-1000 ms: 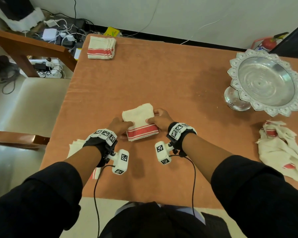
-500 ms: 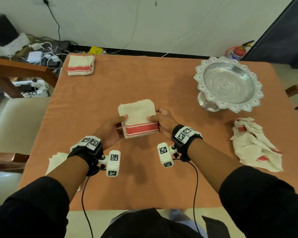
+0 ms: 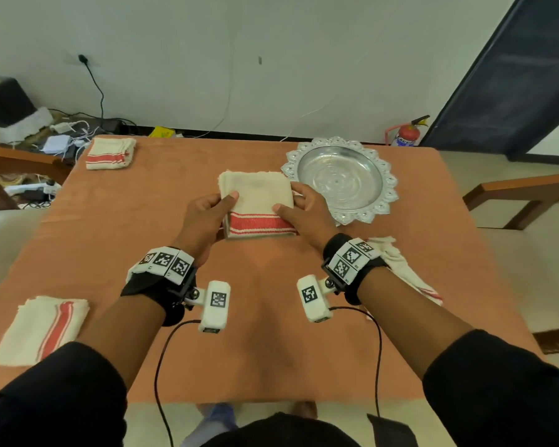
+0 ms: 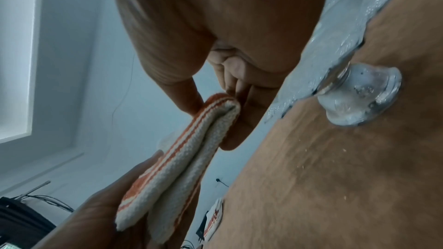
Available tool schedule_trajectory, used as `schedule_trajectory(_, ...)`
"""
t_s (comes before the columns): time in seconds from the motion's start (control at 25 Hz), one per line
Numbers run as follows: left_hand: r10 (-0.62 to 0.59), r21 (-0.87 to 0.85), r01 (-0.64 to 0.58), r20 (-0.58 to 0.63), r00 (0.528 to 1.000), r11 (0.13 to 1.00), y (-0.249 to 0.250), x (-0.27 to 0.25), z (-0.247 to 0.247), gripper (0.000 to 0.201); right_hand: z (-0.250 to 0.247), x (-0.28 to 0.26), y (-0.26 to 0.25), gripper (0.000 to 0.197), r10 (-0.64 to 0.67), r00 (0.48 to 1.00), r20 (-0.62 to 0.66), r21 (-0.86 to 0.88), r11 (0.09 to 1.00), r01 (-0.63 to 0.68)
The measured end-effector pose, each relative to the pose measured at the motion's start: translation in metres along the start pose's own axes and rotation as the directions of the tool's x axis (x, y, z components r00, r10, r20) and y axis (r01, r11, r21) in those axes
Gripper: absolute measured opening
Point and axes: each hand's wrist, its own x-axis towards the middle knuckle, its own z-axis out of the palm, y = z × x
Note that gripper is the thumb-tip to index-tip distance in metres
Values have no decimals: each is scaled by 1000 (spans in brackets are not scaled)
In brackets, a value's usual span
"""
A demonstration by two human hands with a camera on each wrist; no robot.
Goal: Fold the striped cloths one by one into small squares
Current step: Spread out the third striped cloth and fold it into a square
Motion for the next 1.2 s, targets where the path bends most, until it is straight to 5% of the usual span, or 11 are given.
schedule_trajectory(0.28,66,48,-68,45,997,996,18,-1,91,24,-86,-13,-10,43,-165,978,-127,-101,983,153)
schedule_trajectory(0.52,147,122,-178,230,962,976,34,2,154,52,-147,-29,-15,45,-151,942,-299,-180,978,100)
schedule_trajectory(0.76,266,259,-344,292,918,902,35,29,220,27,-208,-12,-24,49,-102,938,-330,-223,974,28)
schedule_trajectory(1.2,122,390,-189,190,974,901,46,170,402,45,-363,127,-5,46,-127,928,-351,-358,934,-8)
